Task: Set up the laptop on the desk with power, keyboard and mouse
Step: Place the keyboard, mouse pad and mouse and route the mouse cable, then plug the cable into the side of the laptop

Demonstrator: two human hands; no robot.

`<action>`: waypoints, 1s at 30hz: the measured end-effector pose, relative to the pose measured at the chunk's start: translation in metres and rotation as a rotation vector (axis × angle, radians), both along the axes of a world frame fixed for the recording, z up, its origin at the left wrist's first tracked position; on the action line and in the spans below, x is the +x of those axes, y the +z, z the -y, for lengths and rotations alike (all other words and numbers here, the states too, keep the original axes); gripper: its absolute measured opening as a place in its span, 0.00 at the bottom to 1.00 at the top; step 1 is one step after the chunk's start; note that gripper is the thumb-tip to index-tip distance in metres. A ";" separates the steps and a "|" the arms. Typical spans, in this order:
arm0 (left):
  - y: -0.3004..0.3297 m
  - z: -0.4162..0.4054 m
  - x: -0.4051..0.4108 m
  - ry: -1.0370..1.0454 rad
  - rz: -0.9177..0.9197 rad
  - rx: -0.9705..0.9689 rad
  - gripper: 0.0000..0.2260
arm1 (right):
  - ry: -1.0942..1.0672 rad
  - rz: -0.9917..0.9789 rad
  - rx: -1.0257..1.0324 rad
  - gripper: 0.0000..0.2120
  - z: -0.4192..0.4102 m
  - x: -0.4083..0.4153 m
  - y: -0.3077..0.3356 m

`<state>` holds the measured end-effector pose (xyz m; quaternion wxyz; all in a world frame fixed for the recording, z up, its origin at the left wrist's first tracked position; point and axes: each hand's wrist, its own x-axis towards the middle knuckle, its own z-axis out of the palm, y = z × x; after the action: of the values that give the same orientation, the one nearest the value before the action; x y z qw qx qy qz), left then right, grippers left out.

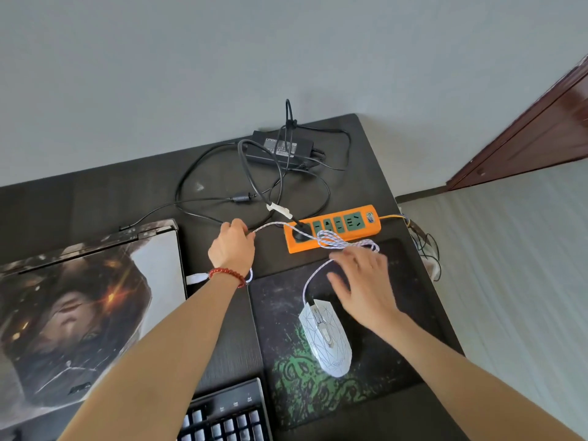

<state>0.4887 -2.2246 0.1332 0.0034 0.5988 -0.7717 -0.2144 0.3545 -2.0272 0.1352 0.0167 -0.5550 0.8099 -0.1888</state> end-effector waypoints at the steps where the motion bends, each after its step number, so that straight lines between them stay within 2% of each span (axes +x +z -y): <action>1: 0.000 -0.003 0.002 -0.004 -0.008 0.014 0.10 | 0.070 0.042 0.022 0.14 -0.008 0.014 -0.001; 4: 0.002 -0.015 0.013 0.004 -0.065 0.050 0.15 | 0.232 0.054 0.218 0.23 -0.029 0.053 -0.005; 6: 0.005 -0.028 0.021 -0.002 -0.137 0.054 0.18 | 0.258 0.043 0.300 0.25 -0.039 0.067 -0.009; 10: 0.014 -0.056 0.036 -0.030 -0.240 -0.056 0.22 | 0.167 0.107 0.298 0.21 -0.048 0.069 -0.009; 16: 0.023 -0.111 0.074 -0.036 -0.310 -0.083 0.18 | 0.028 0.101 0.302 0.22 -0.069 0.065 -0.017; 23: 0.010 -0.160 0.127 0.043 -0.289 -0.017 0.16 | -0.160 0.168 0.286 0.25 -0.074 0.079 -0.026; 28: 0.011 -0.178 0.148 0.080 -0.240 -0.030 0.16 | -0.163 0.187 0.328 0.27 -0.075 0.082 -0.019; 30: 0.013 -0.183 0.159 0.101 -0.237 -0.051 0.15 | -0.168 0.117 0.331 0.27 -0.076 0.087 -0.013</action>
<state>0.6472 -2.0421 0.1460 0.1207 0.6072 -0.7399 -0.2633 0.4412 -1.9512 0.1224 0.1392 -0.4633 0.8710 -0.0856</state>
